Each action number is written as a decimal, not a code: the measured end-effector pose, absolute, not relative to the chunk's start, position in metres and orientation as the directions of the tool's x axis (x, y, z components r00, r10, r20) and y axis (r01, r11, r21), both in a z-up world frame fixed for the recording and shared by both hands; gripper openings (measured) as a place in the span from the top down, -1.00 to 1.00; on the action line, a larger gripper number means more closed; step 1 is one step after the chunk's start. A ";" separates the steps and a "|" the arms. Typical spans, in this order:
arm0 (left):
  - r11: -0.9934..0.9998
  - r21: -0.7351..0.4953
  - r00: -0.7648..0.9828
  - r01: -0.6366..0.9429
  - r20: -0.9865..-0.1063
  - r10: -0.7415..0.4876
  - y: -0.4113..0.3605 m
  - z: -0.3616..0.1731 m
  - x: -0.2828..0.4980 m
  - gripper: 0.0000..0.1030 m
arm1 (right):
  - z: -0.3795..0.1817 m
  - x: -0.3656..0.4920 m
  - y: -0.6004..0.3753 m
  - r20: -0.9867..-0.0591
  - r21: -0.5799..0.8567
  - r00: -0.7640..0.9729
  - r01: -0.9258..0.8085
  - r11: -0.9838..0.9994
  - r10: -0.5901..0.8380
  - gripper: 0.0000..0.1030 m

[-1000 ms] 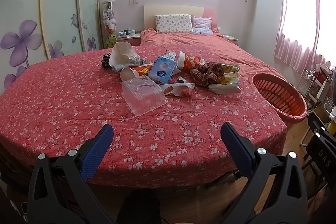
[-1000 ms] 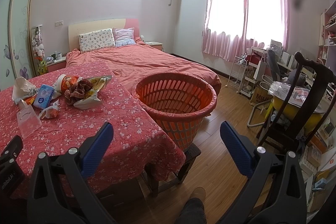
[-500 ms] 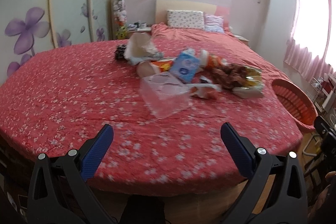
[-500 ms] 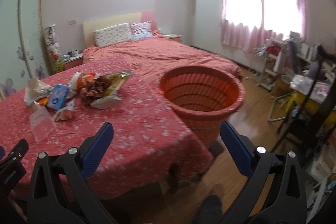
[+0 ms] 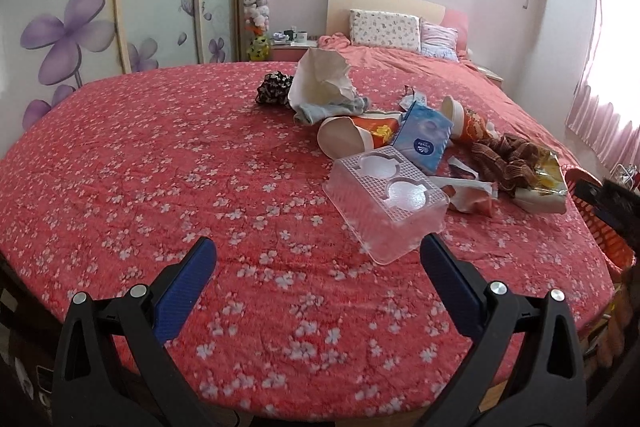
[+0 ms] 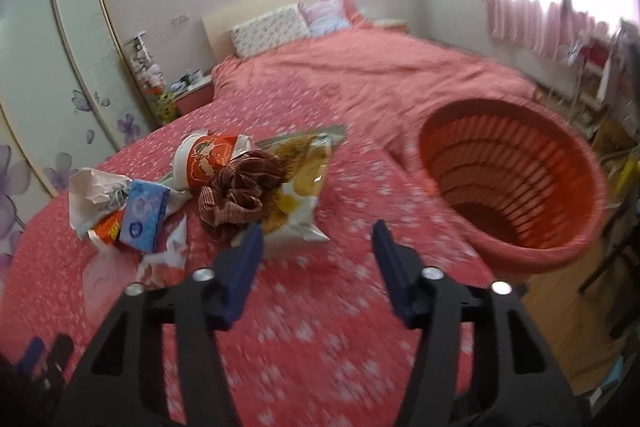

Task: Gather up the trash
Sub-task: 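Grasp the yellow snack bag with the right tool while the left tool approaches the clear plastic tray, then grasp the clear plastic tray with the left tool while the right tool lifts the snack bag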

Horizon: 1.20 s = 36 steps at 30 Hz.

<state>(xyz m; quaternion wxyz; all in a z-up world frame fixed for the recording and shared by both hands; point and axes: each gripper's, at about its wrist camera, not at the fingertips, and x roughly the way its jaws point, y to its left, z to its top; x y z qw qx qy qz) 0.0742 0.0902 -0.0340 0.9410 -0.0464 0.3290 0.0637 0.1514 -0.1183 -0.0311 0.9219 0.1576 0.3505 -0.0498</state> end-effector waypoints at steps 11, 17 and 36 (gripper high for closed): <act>0.991 -0.055 0.758 -0.118 -0.650 0.054 0.087 -0.037 0.094 -0.95 | -0.055 0.188 -0.125 -0.704 0.316 0.700 0.156 0.936 0.121 0.68; 0.994 -0.055 0.746 -0.099 -0.664 0.038 0.076 -0.036 0.106 -0.95 | -0.036 0.169 -0.125 -0.656 0.278 0.750 0.131 0.952 0.088 0.91; 0.989 0.011 0.671 -0.145 -0.733 0.106 0.049 -0.051 0.142 -0.93 | -0.015 0.118 -0.156 -0.590 0.260 0.807 0.174 0.950 0.014 0.91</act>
